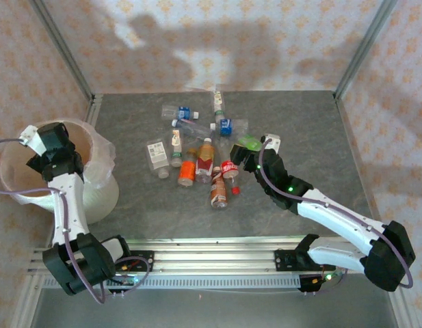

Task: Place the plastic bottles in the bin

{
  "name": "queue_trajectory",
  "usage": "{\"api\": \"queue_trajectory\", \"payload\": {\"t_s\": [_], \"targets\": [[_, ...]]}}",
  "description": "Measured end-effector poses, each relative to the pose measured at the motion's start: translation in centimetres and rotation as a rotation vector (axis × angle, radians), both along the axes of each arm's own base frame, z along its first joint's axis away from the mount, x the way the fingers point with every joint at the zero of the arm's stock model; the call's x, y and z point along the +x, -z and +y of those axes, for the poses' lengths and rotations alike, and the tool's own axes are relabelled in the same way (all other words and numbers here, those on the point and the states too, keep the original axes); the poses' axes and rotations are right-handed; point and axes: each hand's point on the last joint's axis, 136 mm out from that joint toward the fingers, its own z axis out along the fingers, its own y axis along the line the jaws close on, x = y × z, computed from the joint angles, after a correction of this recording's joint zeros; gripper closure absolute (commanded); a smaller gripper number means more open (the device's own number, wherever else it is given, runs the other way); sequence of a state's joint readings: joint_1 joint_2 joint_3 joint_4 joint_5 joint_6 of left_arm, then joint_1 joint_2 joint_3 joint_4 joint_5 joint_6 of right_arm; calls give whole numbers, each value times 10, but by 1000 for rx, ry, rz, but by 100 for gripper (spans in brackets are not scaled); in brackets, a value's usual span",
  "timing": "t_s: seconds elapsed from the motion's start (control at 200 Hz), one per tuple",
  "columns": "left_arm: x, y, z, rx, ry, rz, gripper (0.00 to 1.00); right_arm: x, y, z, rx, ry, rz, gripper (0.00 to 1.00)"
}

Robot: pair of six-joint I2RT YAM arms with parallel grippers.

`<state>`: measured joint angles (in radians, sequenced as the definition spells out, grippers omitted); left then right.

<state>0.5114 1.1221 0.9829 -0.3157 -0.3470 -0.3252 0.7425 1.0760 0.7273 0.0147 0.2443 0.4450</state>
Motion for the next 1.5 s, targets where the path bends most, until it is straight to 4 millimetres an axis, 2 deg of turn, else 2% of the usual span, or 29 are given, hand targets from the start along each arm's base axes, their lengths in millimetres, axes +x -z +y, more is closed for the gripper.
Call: {"api": "queue_trajectory", "payload": {"t_s": [0.135,0.22,0.3,0.395,0.49,0.59,0.676,0.781,0.896,1.021,1.201,1.366,1.496], "targets": [[3,-16,-4,-34,15,-17,17,0,0,0,-3,-2,-1,1],[8,-44,-12,-57,49,-70,8,0,0,0,-11,-6,-3,1],[12,-81,-26,-60,85,-147,3,0,0,1,-19,-14,-5,1],[14,-123,-62,-57,176,-247,1,-1,-2,1,-24,-22,-11,1],[12,-150,-103,-71,286,-320,1,-2,-5,1,-22,-26,-19,1],[21,-161,-150,-97,422,-332,1,-4,-9,-1,-16,-26,-26,1],[35,-159,-188,-115,525,-299,1,-6,-11,-3,-9,-22,-31,1],[56,-146,-235,-128,632,-227,1,-9,-13,-8,-5,-10,-31,1],[82,-112,-289,-117,729,-88,0,-13,-11,-15,-6,11,-20,1],[100,-76,-326,-94,773,57,0,-18,-4,-24,-7,33,-10,1],[120,-19,-336,-126,772,229,0,-24,0,-34,-13,54,-6,1],[134,42,-320,-216,724,392,0,-25,0,-36,-17,57,-5,1],[131,84,-306,-271,697,495,0,-26,3,-37,-25,58,3,1]]}}
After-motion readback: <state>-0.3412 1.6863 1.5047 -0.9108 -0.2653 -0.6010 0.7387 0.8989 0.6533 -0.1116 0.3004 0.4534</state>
